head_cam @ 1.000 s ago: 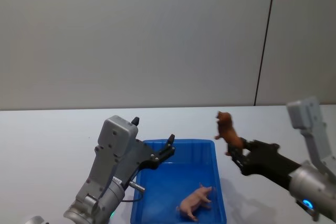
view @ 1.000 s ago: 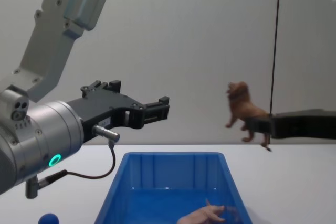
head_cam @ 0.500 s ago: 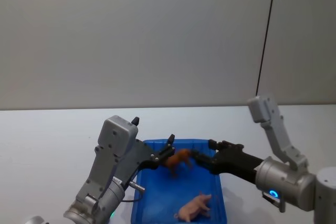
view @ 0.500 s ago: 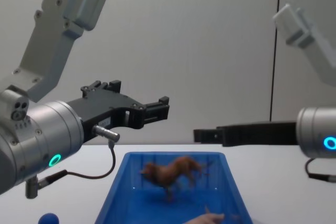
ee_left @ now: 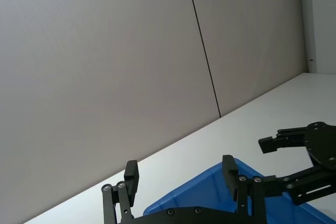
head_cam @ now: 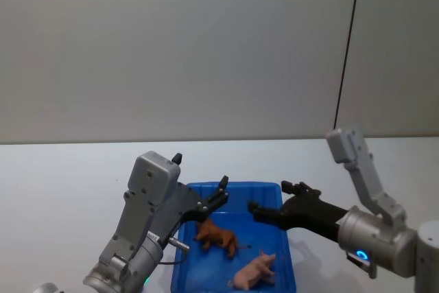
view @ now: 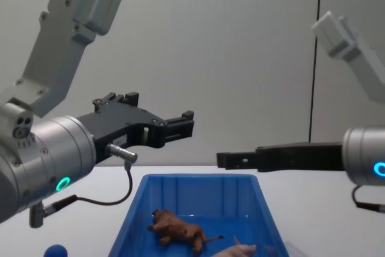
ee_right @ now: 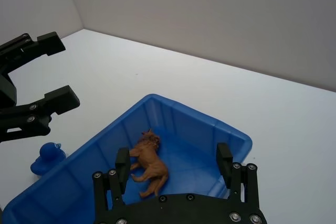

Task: Pick up the two dolls from the table and place them into the box.

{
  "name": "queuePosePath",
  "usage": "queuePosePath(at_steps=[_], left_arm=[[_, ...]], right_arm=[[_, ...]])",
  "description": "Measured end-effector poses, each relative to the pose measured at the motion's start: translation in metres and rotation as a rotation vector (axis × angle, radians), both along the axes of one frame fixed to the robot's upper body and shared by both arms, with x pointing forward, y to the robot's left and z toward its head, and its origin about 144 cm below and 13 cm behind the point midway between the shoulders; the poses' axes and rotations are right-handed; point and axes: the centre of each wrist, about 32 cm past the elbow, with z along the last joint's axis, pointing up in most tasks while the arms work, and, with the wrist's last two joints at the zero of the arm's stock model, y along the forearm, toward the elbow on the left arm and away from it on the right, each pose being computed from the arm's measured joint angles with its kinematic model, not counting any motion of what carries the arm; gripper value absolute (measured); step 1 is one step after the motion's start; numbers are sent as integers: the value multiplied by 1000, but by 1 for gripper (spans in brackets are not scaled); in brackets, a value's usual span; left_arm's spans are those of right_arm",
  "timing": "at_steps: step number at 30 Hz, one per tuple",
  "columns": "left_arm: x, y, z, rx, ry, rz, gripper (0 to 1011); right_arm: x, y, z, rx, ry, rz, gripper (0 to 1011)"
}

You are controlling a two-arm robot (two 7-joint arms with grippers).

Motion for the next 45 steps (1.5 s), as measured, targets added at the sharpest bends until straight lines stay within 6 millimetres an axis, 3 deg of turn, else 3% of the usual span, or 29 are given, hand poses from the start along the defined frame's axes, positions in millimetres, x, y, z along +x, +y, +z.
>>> queuePosePath(at_steps=[18, 30, 45], left_arm=[[0, 0, 0, 1, 0, 1, 1002], [-9, 11, -1, 33, 18, 60, 1002], [-43, 40, -15, 58, 126, 230, 1002]], right_arm=[[-30, -48, -6, 23, -115, -44, 1001], [-40, -61, -6, 28, -145, -54, 1001], [-44, -66, -6, 29, -157, -58, 1001]])
